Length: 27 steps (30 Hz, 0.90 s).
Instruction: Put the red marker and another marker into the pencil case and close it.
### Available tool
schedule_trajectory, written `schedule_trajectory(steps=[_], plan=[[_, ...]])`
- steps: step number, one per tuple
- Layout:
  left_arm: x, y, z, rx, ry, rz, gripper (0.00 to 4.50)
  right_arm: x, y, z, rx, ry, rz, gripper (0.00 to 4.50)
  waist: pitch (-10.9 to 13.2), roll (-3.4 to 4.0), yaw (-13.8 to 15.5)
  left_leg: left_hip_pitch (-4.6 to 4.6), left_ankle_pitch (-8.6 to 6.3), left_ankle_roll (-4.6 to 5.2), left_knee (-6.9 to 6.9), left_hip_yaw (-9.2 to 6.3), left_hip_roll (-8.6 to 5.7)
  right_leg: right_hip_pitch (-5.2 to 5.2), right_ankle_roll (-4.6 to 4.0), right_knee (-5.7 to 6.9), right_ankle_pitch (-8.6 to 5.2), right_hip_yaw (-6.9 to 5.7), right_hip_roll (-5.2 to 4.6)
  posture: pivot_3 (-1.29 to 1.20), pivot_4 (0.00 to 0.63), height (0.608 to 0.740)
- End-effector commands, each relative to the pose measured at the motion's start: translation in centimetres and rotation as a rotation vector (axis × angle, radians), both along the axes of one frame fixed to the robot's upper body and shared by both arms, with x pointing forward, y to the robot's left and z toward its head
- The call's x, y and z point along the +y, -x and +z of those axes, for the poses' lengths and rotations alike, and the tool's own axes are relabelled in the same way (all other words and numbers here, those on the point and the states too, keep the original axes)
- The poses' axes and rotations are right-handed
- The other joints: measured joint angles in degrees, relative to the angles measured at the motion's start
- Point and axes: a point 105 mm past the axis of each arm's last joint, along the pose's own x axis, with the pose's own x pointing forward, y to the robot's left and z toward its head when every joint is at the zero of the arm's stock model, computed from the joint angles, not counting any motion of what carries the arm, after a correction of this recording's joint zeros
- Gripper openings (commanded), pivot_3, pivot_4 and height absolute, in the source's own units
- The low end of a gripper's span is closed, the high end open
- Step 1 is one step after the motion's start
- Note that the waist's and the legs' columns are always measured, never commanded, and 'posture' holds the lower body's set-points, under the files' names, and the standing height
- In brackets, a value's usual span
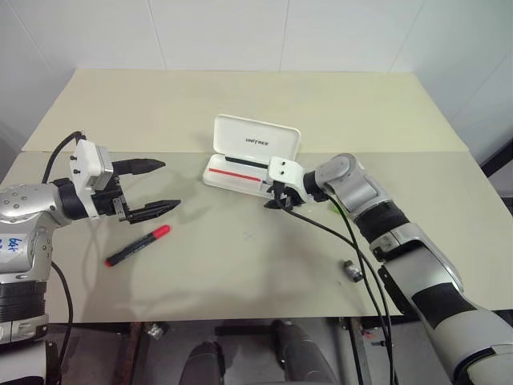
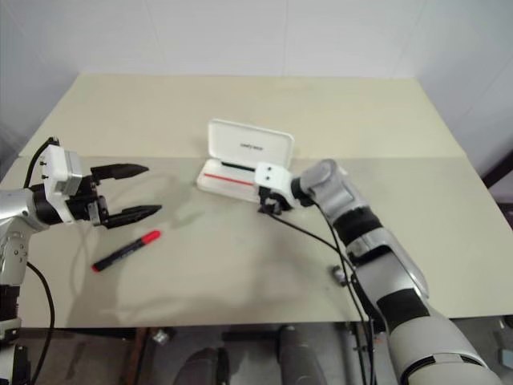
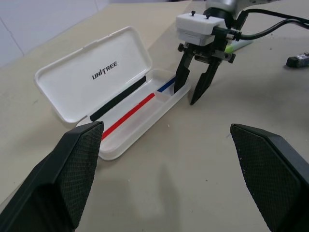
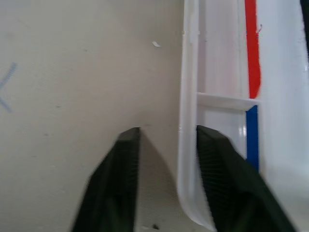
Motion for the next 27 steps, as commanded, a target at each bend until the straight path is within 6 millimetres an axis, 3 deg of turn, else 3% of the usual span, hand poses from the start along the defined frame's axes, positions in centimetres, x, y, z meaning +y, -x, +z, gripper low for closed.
schedule_trajectory(steps=[1,8,11,20,27], plan=[[-0.1,0.3,2.1,-0.077,-0.001,-0.005,4.5,0.2,-0.5,1.3,-0.047,-0.002,0.011,0.13,0.0,0.0,-0.1,0.0,0.0,0.0,0.0,0.0,0.0,0.0,0.0,0.0,0.0,0.0,0.0,0.0,0.15,0.74],[-0.3,0.2,2.2,-0.081,-0.009,-0.023,4.5,0.1,0.7,3.2,-0.076,-0.051,0.118,0.06,0.0,0.01,-0.1,-0.01,0.0,0.0,-0.01,-0.01,0.0,0.0,0.0,-0.01,0.0,-0.01,0.0,0.0,0.15,0.74],[-0.6,0.3,1.7,-0.068,-0.025,-0.047,4.5,-0.9,2.4,3.4,-0.083,-0.032,0.192,0.06,0.0,0.02,0.1,-0.03,-0.01,-0.02,-0.02,-0.03,0.0,-0.01,0.0,-0.02,0.0,-0.03,0.0,0.0,0.15,0.74],[-2.3,1.2,-0.5,-0.019,-0.052,-0.134,4.5,-3.8,9.0,1.5,-0.012,0.015,0.293,0.06,0.0,0.01,0.7,-0.06,-0.05,-0.08,-0.01,-0.03,0.01,0.0,0.0,-0.16,-0.02,-0.05,0.02,0.0,0.15,0.74],[-3.9,2.3,-1.6,0.044,-0.075,-0.238,4.5,-4.3,10.5,-0.5,0.011,0.046,0.293,0.06,0.0,0.01,0.8,0.06,-0.03,-0.06,0.09,-0.01,-0.01,0.03,-0.05,-0.19,-0.04,0.0,0.05,0.0,0.15,0.74]])
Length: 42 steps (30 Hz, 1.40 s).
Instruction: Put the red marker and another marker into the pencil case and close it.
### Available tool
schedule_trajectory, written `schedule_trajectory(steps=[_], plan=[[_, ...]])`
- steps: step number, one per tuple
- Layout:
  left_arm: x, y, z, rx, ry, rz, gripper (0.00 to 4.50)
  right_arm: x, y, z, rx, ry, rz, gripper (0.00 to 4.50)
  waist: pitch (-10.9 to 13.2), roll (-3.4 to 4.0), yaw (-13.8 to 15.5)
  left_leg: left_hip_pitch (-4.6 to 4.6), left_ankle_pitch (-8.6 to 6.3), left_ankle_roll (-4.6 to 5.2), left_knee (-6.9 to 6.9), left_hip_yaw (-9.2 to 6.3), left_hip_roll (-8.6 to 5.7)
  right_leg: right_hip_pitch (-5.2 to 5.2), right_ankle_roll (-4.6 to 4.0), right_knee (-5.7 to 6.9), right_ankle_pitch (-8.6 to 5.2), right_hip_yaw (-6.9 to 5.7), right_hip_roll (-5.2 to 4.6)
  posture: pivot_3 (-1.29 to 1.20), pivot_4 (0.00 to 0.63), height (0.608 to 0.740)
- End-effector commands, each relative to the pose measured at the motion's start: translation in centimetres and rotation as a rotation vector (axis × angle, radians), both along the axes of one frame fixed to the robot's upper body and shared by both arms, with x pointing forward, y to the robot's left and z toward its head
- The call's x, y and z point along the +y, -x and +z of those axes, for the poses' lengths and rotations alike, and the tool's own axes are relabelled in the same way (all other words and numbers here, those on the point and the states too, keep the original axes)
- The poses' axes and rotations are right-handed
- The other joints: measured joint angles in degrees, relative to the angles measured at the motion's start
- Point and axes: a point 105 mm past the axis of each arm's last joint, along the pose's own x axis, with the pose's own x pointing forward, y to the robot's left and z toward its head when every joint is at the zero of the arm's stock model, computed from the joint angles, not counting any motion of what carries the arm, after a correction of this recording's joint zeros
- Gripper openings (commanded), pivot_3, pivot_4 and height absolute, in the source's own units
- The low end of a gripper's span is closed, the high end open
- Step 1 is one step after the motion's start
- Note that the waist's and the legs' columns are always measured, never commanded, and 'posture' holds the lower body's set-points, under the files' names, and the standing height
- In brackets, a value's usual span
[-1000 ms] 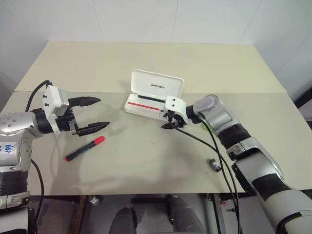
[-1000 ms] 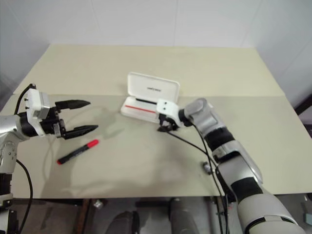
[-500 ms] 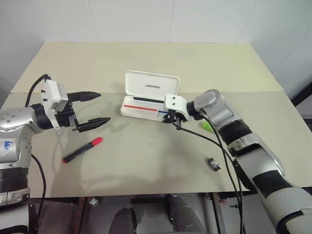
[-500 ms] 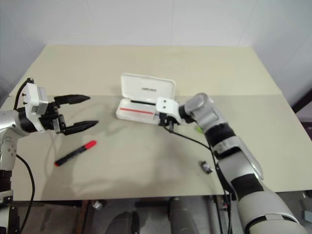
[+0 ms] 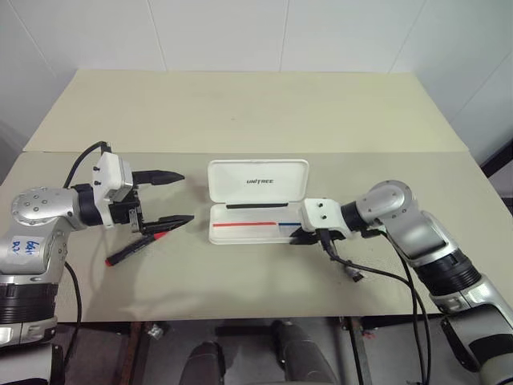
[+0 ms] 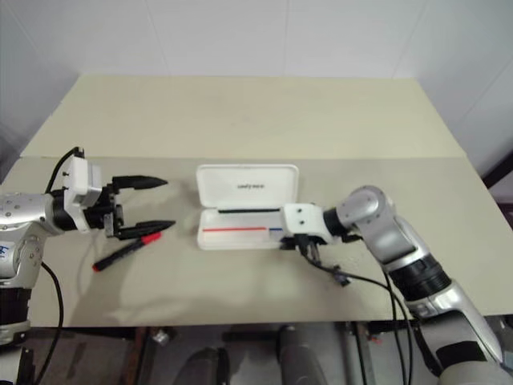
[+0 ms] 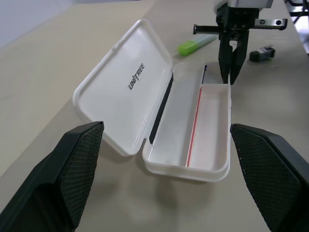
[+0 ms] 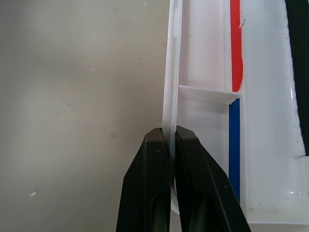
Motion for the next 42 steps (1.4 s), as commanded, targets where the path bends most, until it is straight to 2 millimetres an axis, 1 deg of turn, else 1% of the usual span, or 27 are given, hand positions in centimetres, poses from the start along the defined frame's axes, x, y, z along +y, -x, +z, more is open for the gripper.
schedule_trajectory(steps=[1,5,9,12,14,15,17,23,26,29,34,38,42], plan=[[-1.4,1.4,0.1,0.005,-0.024,-0.099,4.5,-0.2,0.5,0.2,-0.033,-0.012,0.005,0.06,0.0,0.0,0.1,0.0,0.0,0.0,0.0,0.0,0.0,0.0,-0.01,0.0,0.0,0.0,0.0,0.0,0.15,0.74],[-1.7,2.0,-0.4,0.034,-0.046,-0.14,4.5,-0.4,0.8,-0.7,-0.018,-0.007,-0.001,0.06,0.0,-0.01,0.2,-0.01,0.0,0.0,-0.01,0.02,-0.01,0.0,-0.02,-0.04,-0.01,0.03,0.0,0.0,0.15,0.74],[-1.7,2.0,-0.4,0.043,-0.05,-0.147,4.5,-0.5,0.8,-1.3,-0.018,0.004,0.002,0.06,0.0,-0.02,0.6,0.0,0.0,0.0,-0.01,0.01,-0.01,0.0,-0.02,-0.04,-0.01,0.02,0.01,0.0,0.15,0.74],[-1.6,1.8,-0.1,0.034,-0.059,-0.147,4.5,-0.4,0.4,-1.5,-0.027,0.001,-0.004,0.06,0.0,-0.02,0.7,0.01,0.0,0.0,0.0,0.02,0.0,0.0,-0.03,-0.04,-0.02,0.03,0.01,0.0,0.15,0.74],[-1.6,1.6,0.2,0.024,-0.062,-0.146,4.5,-0.2,0.3,-1.4,-0.034,-0.004,0.006,0.61,0.0,-0.02,0.8,0.01,0.0,0.0,0.01,0.02,-0.01,0.0,-0.03,-0.02,-0.02,0.03,0.01,0.0,0.15,0.74],[-1.6,1.5,0.3,0.02,-0.064,-0.147,4.5,-0.2,0.2,-1.2,-0.044,-0.009,0.01,0.82,0.0,-0.02,0.9,0.01,0.0,0.0,0.03,0.02,-0.01,0.0,-0.03,-0.01,-0.02,0.03,0.01,0.0,0.15,0.74],[-1.6,1.4,0.4,0.016,-0.065,-0.147,4.5,0.0,-0.1,-0.6,-0.067,-0.031,0.014,1.44,0.0,-0.02,0.9,0.01,0.0,0.01,0.04,0.02,-0.01,0.0,-0.03,0.01,-0.02,0.02,0.01,0.0,0.15,0.74],[-1.5,1.3,0.5,0.007,-0.07,-0.144,4.5,0.4,-0.4,1.9,-0.112,-0.081,0.023,1.44,0.0,-0.02,0.9,0.0,0.0,0.01,0.02,0.02,0.0,0.0,-0.03,-0.01,-0.02,0.03,0.02,0.0,0.15,0.74],[-1.3,1.4,0.2,0.004,-0.084,-0.139,4.5,0.5,0.0,3.0,-0.12,-0.111,0.041,1.44,0.0,-0.02,1.0,0.0,0.0,0.01,0.02,0.02,0.0,0.0,-0.03,-0.01,-0.02,0.03,0.01,0.0,0.15,0.74],[-0.8,1.6,-0.1,0.005,-0.117,-0.127,4.5,0.4,1.0,4.1,-0.099,-0.151,0.061,1.44,0.0,-0.02,0.9,-0.01,0.0,0.01,0.01,0.01,0.0,0.0,-0.03,-0.03,-0.02,0.02,0.01,0.0,0.15,0.74],[-0.1,1.6,-0.1,-0.001,-0.129,-0.1,4.5,-0.1,1.3,4.0,-0.081,-0.147,0.041,1.44,0.0,-0.02,1.0,-0.01,0.0,0.01,0.0,0.01,0.01,0.0,-0.03,-0.04,-0.02,0.02,0.01,0.0,0.15,0.74],[-0.2,1.4,0.2,-0.011,-0.119,-0.089,4.5,-0.3,1.0,3.3,-0.074,-0.15,0.015,1.44,0.0,-0.02,1.0,-0.01,0.0,0.01,0.01,0.01,0.01,0.0,-0.04,-0.03,-0.02,0.02,0.01,0.0,0.15,0.74],[-0.3,1.2,0.0,0.002,-0.125,-0.102,4.5,-0.2,1.1,2.8,-0.052,-0.176,0.004,1.44,0.0,-0.02,1.0,-0.01,0.0,0.01,0.0,0.02,0.0,0.0,-0.04,-0.03,-0.03,0.02,0.02,0.0,0.15,0.74]])
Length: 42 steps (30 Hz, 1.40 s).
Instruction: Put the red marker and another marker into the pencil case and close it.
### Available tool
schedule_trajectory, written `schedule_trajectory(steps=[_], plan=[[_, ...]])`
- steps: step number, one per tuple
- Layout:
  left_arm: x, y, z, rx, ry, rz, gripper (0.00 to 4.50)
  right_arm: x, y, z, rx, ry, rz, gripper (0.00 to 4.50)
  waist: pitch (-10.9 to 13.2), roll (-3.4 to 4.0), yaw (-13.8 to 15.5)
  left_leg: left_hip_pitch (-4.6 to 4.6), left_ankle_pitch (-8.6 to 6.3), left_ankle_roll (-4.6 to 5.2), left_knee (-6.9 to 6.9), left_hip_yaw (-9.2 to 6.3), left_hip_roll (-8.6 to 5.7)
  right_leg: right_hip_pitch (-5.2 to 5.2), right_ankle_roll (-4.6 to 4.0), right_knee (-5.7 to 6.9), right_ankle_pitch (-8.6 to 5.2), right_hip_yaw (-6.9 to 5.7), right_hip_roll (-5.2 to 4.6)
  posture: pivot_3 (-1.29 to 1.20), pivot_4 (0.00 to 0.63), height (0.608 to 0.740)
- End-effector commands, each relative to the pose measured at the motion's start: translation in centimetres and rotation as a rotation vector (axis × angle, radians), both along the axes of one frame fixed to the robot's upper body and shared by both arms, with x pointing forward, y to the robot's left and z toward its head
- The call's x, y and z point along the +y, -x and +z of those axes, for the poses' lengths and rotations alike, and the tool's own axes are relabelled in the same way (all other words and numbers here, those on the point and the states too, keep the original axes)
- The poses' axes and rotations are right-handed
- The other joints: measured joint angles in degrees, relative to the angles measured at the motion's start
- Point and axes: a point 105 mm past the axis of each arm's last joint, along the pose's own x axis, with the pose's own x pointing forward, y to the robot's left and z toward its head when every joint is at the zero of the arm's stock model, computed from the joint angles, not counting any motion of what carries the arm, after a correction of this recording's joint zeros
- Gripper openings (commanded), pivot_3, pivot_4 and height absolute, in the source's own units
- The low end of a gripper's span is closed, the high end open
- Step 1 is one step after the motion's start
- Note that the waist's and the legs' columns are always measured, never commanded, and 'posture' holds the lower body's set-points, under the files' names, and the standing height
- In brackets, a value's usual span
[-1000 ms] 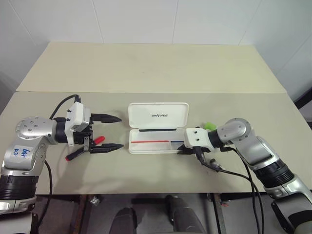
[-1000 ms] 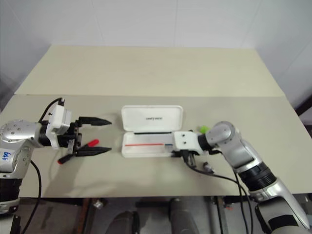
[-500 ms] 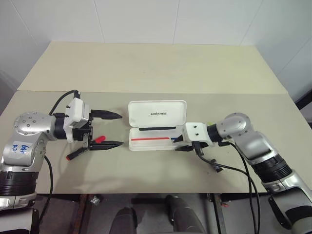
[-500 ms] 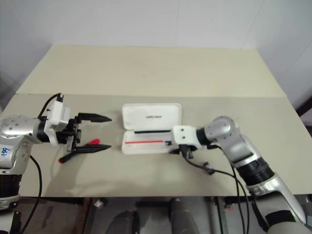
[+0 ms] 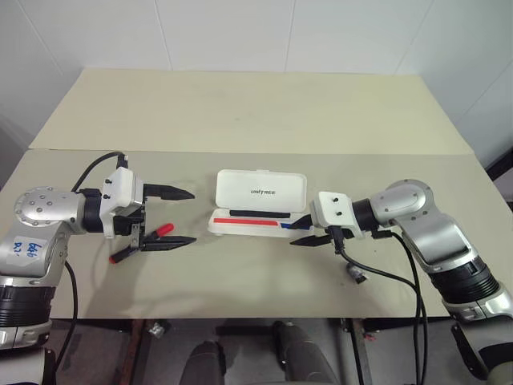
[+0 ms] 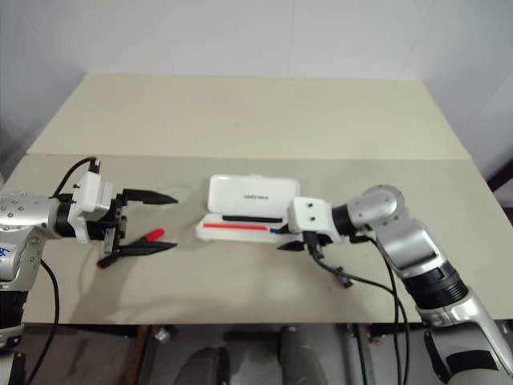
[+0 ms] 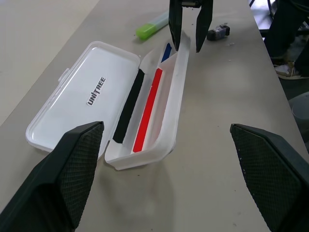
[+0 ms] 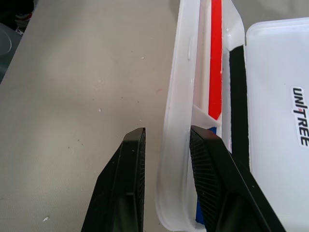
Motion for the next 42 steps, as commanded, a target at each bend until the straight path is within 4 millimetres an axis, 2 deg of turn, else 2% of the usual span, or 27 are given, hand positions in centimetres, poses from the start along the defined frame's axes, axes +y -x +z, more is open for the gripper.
schedule_trajectory(steps=[1,3,7,12,21,32,36,42], plan=[[0.3,-0.3,0.7,-0.027,-0.012,0.003,4.5,0.1,0.2,0.2,-0.01,-0.045,-0.005,1.44,0.0,0.0,0.1,0.0,0.0,0.0,0.0,-0.01,0.0,0.0,0.0,0.0,0.0,-0.01,0.0,0.0,0.15,0.74],[0.0,-0.2,0.7,-0.025,-0.009,-0.006,4.5,0.3,-0.1,-0.1,-0.009,-0.077,-0.022,1.44,0.0,0.0,0.0,0.0,0.0,0.0,0.0,0.0,0.0,0.0,0.0,0.0,0.0,-0.01,0.0,0.0,0.15,0.74],[-0.1,-0.1,0.6,-0.018,-0.01,-0.014,4.5,0.7,-0.2,-0.9,-0.011,-0.121,-0.016,2.74,0.0,0.0,0.0,0.0,0.0,0.0,0.01,0.0,0.0,0.0,0.0,0.02,0.0,0.0,0.0,0.0,0.15,0.74],[-0.1,-0.2,0.7,-0.017,-0.012,-0.016,4.5,1.6,-0.6,1.0,-0.062,-0.291,-0.021,4.47,0.0,0.0,-0.1,0.0,0.0,0.0,0.01,0.02,0.0,0.0,0.02,0.02,0.01,0.03,0.0,0.0,0.15,0.74],[-0.4,-0.5,0.7,-0.019,-0.007,-0.027,4.5,1.9,-1.2,4.8,-0.09,-0.515,-0.044,4.47,0.0,0.0,0.0,0.0,0.0,0.0,0.01,0.0,0.01,0.01,0.02,0.03,0.01,0.02,0.01,0.0,0.15,0.74],[-0.7,-1.2,1.3,-0.017,0.007,-0.044,4.5,0.7,-0.4,9.7,0.197,-0.658,-0.033,4.47,0.0,0.0,0.0,-0.01,0.0,0.0,0.0,-0.01,0.03,0.0,0.02,0.02,0.01,0.01,0.01,0.0,0.15,0.74],[-2.4,-2.3,1.5,0.0,0.092,-0.043,4.5,0.7,-0.7,9.9,0.163,-0.655,-0.049,4.47,0.0,0.0,0.2,-0.02,0.0,0.0,0.0,-0.03,0.02,0.01,0.02,0.0,0.01,-0.01,0.02,0.0,0.15,0.74],[-5.7,-3.3,0.7,0.099,0.189,-0.074,4.5,0.8,-0.6,9.5,0.136,-0.651,-0.068,4.47,0.0,0.0,0.3,-0.12,0.0,0.0,0.01,-0.03,-0.01,0.01,0.11,-0.05,0.06,0.01,0.01,0.0,0.15,0.74]])
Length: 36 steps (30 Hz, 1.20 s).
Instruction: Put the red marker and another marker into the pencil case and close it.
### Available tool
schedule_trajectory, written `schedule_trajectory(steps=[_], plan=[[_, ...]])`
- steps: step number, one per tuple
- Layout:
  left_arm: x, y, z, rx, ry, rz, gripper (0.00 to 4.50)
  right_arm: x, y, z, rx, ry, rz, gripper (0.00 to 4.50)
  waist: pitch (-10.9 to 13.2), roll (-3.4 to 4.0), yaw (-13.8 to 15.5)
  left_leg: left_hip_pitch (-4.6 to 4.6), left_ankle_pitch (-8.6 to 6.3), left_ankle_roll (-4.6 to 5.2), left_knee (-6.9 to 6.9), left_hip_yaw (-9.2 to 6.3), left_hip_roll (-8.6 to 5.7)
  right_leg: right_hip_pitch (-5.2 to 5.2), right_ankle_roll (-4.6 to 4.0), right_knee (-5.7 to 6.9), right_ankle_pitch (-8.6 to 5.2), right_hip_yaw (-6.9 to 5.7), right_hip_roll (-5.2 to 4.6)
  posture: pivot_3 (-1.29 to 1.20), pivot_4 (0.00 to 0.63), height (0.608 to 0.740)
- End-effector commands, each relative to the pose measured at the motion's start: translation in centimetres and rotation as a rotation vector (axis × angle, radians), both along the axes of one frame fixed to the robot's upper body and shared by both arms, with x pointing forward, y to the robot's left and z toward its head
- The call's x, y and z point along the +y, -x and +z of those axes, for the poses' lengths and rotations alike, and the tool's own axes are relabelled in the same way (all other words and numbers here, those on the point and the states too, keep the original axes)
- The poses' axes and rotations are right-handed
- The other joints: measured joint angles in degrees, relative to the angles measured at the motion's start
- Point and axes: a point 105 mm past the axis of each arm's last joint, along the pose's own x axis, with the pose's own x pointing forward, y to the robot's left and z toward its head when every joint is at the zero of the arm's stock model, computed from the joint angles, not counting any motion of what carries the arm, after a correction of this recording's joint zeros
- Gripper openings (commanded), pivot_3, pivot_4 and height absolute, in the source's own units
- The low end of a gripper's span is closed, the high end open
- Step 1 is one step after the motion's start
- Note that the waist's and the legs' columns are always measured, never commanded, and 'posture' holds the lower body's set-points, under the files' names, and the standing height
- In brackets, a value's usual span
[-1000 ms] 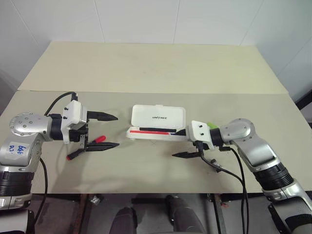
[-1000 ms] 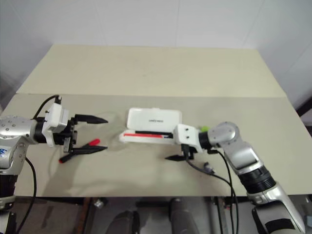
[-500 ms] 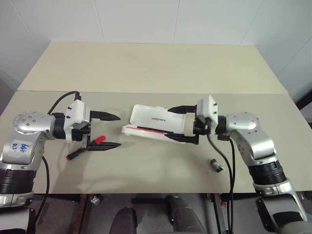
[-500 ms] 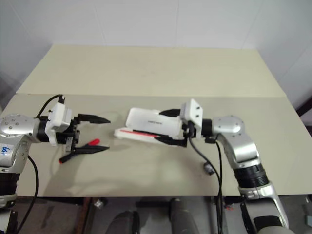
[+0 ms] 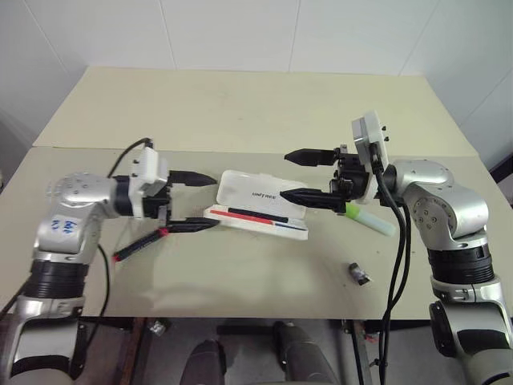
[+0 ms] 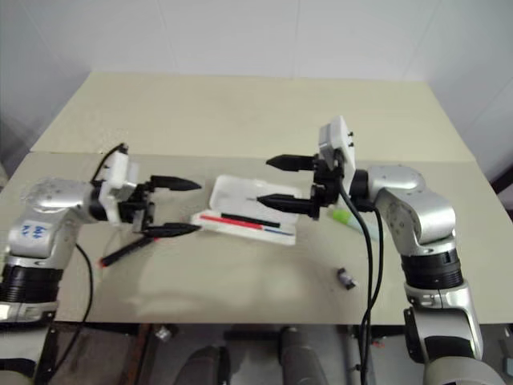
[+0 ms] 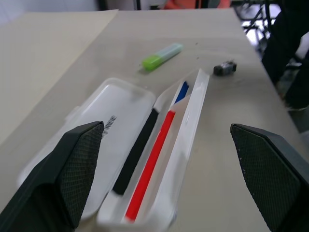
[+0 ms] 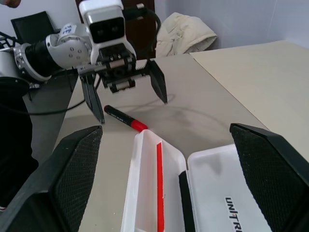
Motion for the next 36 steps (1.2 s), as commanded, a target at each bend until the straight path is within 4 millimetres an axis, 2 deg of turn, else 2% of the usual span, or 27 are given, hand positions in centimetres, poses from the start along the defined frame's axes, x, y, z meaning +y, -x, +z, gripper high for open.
schedule_trajectory(steps=[1,6,14,18,26,31,36], plan=[[-1.5,-0.6,0.4,0.033,0.054,-0.005,4.5,0.1,0.6,0.8,-0.066,-0.012,-0.005,4.47,0.0,0.0,0.0,0.0,0.0,0.0,0.0,0.0,0.0,0.0,0.0,0.01,0.0,0.0,0.0,0.0,0.15,0.74],[-3.3,-1.8,-0.6,0.118,0.127,0.025,4.5,0.1,0.9,0.4,-0.066,-0.024,-0.032,4.47,0.0,0.0,-0.2,0.02,0.0,0.0,0.0,-0.01,0.0,-0.01,0.0,0.03,0.0,0.01,0.02,0.0,0.15,0.74],[-4.6,-2.3,-3.5,0.156,0.071,0.065,4.5,0.2,1.5,0.1,-0.057,-0.044,-0.062,4.47,0.0,0.0,-0.1,0.05,0.0,0.0,0.02,-0.02,-0.02,0.0,0.01,0.05,0.0,0.04,0.01,0.0,0.15,0.74],[-5.0,-1.6,-5.7,0.217,0.03,0.06,4.5,0.2,1.8,0.0,-0.054,-0.056,-0.08,4.47,0.0,0.0,-0.1,0.06,0.0,0.0,0.01,-0.01,-0.03,0.02,0.01,0.04,0.01,0.06,0.0,0.0,0.15,0.74],[-5.1,-0.5,-7.7,0.244,-0.019,0.034,4.5,0.0,2.0,0.1,-0.056,-0.063,-0.097,4.47,0.0,0.0,0.0,0.07,0.01,0.01,0.02,-0.02,-0.04,0.02,0.01,0.04,0.01,0.07,0.0,0.0,0.15,0.74],[-5.3,-0.5,-7.6,0.205,-0.019,0.022,4.5,0.0,2.2,0.1,-0.056,-0.063,-0.091,4.47,0.0,0.0,0.0,0.07,0.01,0.01,0.02,-0.02,-0.04,0.02,0.01,0.04,0.01,0.07,0.0,0.0,0.15,0.74],[-5.4,-0.4,-5.9,0.127,-0.008,-0.024,4.5,0.1,2.6,-0.1,-0.074,-0.031,-0.048,4.47,0.0,0.0,0.0,0.06,0.01,0.01,0.02,-0.03,-0.04,0.02,0.01,0.04,0.01,0.07,0.0,0.0,0.15,0.74]])
